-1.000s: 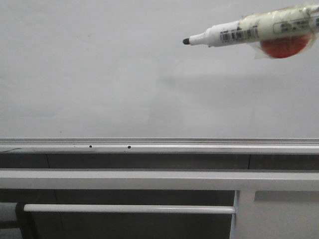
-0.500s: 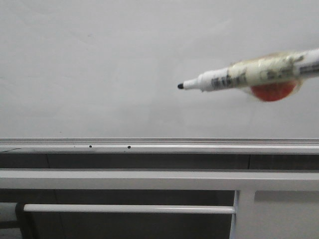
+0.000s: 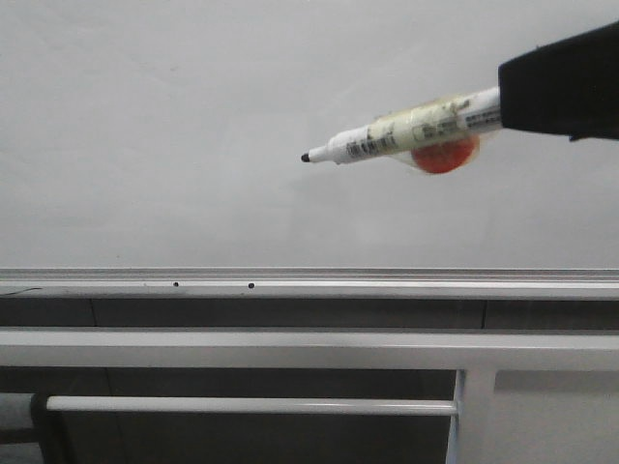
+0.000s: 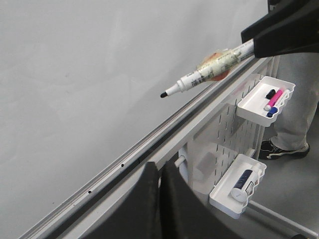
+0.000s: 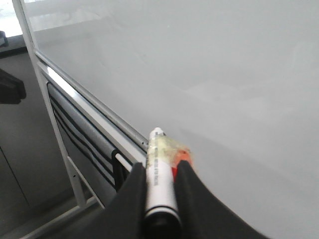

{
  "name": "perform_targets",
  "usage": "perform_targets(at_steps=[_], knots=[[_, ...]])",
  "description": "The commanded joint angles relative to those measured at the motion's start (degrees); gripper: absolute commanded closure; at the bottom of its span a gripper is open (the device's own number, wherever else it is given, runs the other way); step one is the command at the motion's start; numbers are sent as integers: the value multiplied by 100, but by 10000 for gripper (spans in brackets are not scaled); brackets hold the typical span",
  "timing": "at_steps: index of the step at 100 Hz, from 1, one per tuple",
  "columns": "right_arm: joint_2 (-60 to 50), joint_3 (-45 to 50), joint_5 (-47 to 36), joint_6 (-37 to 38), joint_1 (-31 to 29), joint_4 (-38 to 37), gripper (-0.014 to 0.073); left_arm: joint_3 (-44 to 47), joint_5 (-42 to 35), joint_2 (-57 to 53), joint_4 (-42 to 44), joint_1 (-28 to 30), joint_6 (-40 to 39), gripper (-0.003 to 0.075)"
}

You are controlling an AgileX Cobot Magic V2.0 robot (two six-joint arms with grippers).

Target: Write number 1 on whiteboard

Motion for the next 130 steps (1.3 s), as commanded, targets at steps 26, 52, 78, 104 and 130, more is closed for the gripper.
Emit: perform_targets(at_steps=[26, 52, 78, 104, 130], knots=[[19, -249, -471, -160, -609, 118, 657, -150, -405, 2, -70, 15, -59, 741], [19, -249, -678, -160, -621, 118, 657, -150, -405, 2, -70, 15, -59, 741], [19, -249, -788, -168, -699, 118, 657, -150, -405, 2, -70, 15, -59, 741], [19, -249, -801, -168, -930, 118, 657, -150, -405, 2, -70, 15, -59, 741], [210, -249, -447, -168, -930, 118, 657, -150, -405, 2, -70, 15, -59, 741]])
